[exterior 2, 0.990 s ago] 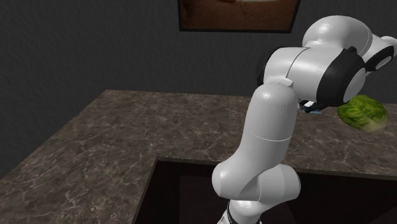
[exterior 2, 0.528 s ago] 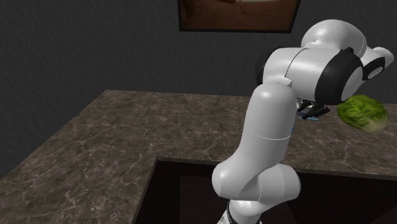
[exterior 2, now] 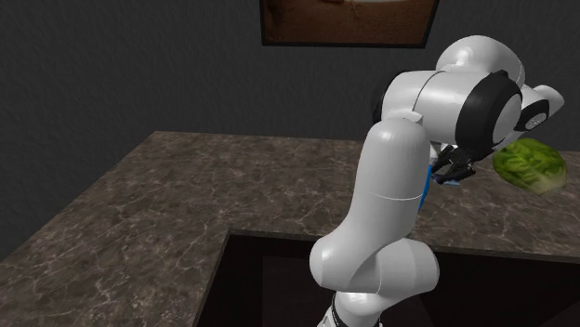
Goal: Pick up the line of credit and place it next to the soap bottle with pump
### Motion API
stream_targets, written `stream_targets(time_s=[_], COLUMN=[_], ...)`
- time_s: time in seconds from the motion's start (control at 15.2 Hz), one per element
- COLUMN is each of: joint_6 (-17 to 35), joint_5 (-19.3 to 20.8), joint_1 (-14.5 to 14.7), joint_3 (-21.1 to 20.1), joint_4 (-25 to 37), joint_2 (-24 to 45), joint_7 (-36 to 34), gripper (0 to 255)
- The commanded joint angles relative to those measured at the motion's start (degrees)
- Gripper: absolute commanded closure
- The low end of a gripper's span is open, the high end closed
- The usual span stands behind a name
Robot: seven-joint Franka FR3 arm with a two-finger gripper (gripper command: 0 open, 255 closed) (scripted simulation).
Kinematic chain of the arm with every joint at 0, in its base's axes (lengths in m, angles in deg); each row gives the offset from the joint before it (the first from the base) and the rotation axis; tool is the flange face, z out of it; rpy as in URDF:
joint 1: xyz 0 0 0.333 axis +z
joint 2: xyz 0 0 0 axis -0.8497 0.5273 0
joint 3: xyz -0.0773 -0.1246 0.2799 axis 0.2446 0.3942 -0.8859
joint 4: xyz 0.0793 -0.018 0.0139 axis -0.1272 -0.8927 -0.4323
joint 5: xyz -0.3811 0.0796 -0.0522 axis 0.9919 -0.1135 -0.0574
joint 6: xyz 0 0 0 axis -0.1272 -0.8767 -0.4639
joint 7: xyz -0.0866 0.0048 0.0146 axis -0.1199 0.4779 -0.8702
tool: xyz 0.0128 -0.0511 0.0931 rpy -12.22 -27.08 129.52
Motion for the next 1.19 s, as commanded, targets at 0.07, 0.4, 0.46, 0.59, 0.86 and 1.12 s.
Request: stream_targets(time_s=[0.07, 0.4, 0.46, 0.59, 0.86, 1.12], joint_6=[1.8, 4.4, 4.9, 5.9, 7.8, 8.8], joint_5=[-0.7, -2.2, -2.5, -3.2, -4.8, -5.7], joint_1=[-0.1, -0.7, -0.8, -1.1, -1.8, -2.2], joint_3=[-0.3, -0.8, -1.0, -1.3, -2.0, -2.5], joint_4=[-1.6, -3.6, -4.0, -4.6, -5.8, -6.4], joint_2=[0.9, 3.0, 3.5, 4.4, 6.5, 7.7], joint_7=[1.1, 3.2, 3.6, 4.5, 6.3, 7.3], gripper=[255, 255, 255, 255, 255, 255])
